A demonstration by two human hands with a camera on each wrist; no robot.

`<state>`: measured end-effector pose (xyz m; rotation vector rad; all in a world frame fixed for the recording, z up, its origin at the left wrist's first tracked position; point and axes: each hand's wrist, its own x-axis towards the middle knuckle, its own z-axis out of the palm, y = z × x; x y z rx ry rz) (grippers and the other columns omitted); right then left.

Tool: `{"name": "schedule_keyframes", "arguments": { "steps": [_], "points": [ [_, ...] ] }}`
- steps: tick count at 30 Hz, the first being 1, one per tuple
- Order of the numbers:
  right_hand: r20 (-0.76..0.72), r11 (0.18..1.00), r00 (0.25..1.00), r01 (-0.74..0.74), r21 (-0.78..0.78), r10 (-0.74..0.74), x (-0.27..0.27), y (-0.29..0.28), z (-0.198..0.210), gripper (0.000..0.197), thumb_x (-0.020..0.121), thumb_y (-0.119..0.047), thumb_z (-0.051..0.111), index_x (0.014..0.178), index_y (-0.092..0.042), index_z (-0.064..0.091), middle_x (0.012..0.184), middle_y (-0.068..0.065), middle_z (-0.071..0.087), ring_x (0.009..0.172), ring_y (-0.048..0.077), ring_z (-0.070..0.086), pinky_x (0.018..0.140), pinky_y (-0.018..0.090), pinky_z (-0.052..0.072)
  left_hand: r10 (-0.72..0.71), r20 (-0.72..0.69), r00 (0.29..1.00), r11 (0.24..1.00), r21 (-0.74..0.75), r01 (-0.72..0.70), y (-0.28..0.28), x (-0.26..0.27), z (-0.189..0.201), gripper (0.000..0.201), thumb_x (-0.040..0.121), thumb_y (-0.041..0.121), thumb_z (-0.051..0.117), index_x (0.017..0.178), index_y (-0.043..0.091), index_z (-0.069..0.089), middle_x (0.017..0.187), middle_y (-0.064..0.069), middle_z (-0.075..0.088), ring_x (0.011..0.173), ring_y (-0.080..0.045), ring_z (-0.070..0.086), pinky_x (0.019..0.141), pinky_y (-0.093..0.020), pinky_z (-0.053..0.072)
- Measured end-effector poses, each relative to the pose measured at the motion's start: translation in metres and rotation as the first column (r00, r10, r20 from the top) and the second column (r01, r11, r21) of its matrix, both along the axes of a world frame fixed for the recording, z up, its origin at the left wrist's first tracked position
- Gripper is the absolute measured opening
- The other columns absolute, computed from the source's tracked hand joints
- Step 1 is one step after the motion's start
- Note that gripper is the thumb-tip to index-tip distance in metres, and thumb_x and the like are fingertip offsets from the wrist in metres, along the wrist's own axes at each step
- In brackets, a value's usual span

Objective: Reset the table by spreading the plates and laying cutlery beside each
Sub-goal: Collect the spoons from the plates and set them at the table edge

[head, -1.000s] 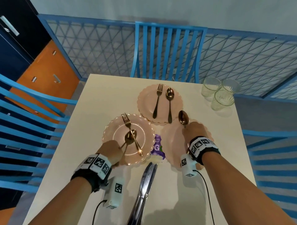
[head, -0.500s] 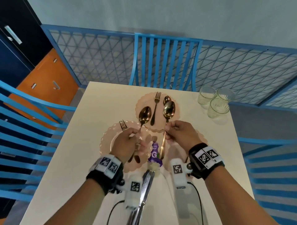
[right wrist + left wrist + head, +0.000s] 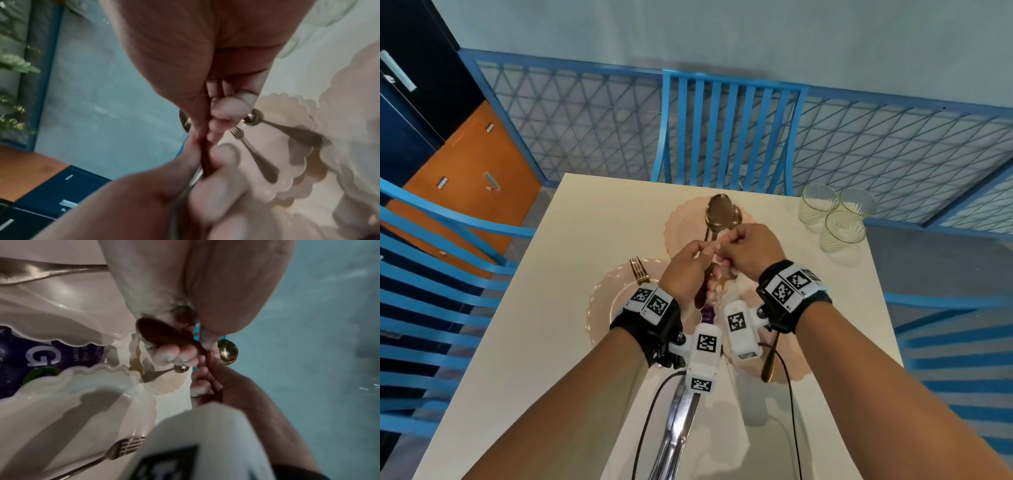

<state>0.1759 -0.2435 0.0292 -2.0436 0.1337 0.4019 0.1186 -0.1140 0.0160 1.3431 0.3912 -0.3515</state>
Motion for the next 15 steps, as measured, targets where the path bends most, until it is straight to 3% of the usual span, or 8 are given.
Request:
{"name": "schedule_keyframes", "arguments": {
  "steps": [2,4,6,8,11,15],
  "points": [
    [-0.015,0.999,1.0,0.014,-0.038,-0.015,0.011,-0.007,-0.003,0.01,0.088,-0.009,0.071,0.078,-0.008,0.073,0.066,0.004,0.073,0.051,0.012,0.061,0.05,0.023,0.053,-0.002,0.0,1.0,0.999,0.037,0.002,0.004,0.004,-0.003,0.02,0.107,0.02,0.044,0.111,0.008,0.059,0.065,-0.004,0.053,0.047,-0.015,0.039,0.045,-0.025,0.031],
    [-0.007,0.99,0.998,0.069,-0.124,-0.07,0.026,-0.015,-0.012,0.015,0.089,-0.009,0.07,0.074,-0.011,0.073,0.068,0.002,0.073,0.056,0.012,0.064,0.058,0.025,0.056,0.015,0.009,1.0,0.997,0.082,-0.015,0.012,0.007,-0.007,0.019,0.106,0.017,0.044,0.104,0.009,0.061,0.064,-0.003,0.052,0.047,-0.015,0.039,0.046,-0.026,0.033],
    [0.003,0.955,0.996,0.089,-0.281,-0.092,0.041,-0.019,-0.025,0.009,0.088,-0.013,0.07,0.081,-0.01,0.076,0.079,0.004,0.075,0.075,0.019,0.071,0.075,0.031,0.06,0.042,0.013,0.999,0.992,0.116,-0.043,0.019,0.012,-0.01,0.019,0.105,0.014,0.045,0.1,0.007,0.061,0.065,-0.005,0.053,0.049,-0.017,0.043,0.047,-0.027,0.037],
    [-0.007,0.897,0.999,0.043,-0.439,-0.051,0.052,-0.015,-0.04,0.02,0.088,-0.023,0.073,0.097,-0.005,0.076,0.097,0.011,0.075,0.093,0.027,0.071,0.086,0.034,0.059,0.066,0.001,0.998,0.989,0.132,-0.066,0.024,0.016,-0.014,0.018,0.105,0.01,0.045,0.099,0.005,0.061,0.066,-0.007,0.055,0.05,-0.018,0.045,0.047,-0.027,0.038],
    [-0.011,0.847,1.0,0.013,-0.531,-0.022,0.061,-0.004,-0.058,0.035,0.086,-0.029,0.077,0.109,-0.003,0.071,0.109,0.014,0.073,0.101,0.03,0.069,0.084,0.03,0.054,0.091,-0.024,0.996,0.988,0.127,-0.087,0.028,0.023,-0.02,0.017,0.104,0.009,0.046,0.1,0.005,0.062,0.064,-0.006,0.054,0.049,-0.018,0.042,0.047,-0.027,0.034],
    [0.008,0.823,0.999,0.037,-0.567,-0.039,0.067,0.006,-0.067,0.028,0.09,-0.018,0.071,0.113,-0.003,0.067,0.114,0.015,0.07,0.104,0.031,0.068,0.077,0.028,0.05,0.143,-0.048,0.989,0.987,0.08,-0.139,0.029,0.027,-0.026,0.024,0.103,0.006,0.041,0.101,0.006,0.065,0.058,-0.007,0.053,0.04,-0.016,0.04,0.039,-0.019,0.032]
  ]
}}
